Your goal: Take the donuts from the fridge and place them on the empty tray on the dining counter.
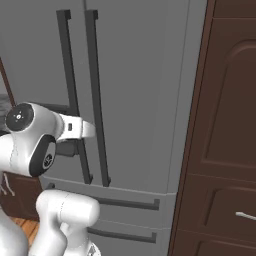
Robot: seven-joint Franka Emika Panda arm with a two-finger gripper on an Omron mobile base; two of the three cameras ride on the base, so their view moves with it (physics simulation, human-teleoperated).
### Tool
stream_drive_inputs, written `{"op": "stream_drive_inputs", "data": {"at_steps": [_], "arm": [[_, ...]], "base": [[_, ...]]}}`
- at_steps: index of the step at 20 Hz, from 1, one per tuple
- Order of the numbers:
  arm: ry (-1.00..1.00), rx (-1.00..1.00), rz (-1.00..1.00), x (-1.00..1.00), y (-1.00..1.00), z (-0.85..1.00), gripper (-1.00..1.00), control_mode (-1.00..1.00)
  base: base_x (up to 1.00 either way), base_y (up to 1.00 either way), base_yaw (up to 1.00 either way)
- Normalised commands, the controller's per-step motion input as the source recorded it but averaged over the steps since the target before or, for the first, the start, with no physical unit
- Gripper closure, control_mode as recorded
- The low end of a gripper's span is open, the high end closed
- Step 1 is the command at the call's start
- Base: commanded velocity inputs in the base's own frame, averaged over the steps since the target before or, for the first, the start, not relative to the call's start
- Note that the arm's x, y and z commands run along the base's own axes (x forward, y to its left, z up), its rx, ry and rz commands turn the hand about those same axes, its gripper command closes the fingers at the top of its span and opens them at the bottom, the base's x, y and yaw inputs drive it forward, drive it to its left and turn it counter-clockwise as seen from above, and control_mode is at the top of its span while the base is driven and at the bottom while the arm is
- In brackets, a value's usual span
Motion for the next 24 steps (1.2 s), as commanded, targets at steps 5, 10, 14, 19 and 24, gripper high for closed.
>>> {"op": "stream_drive_inputs", "data": {"at_steps": [5, 10, 14, 19, 24], "arm": [[0.0, 0.0, 0.0, 0.0, 0.0, 0.0, -1.0, 1.0], [0.0, 0.0, 0.0, 0.0, 0.0, 0.0, -1.0, 1.0], [0.0, 0.0, 0.0, 0.0, 0.0, 0.0, -1.0, 1.0], [0.0, 0.0, 0.0, 0.0, 0.0, 0.0, -1.0, 1.0], [-0.12, 0.01, 0.0, 0.42, -0.13, -0.03, -1.0, -1.0]], "base": [[-0.25, 0.0, 0.0], [-0.73, 0.01, 0.0], [-0.41, 0.01, 0.0], [-0.02, 0.0, 0.0], [0.02, -0.01, 0.0]]}}
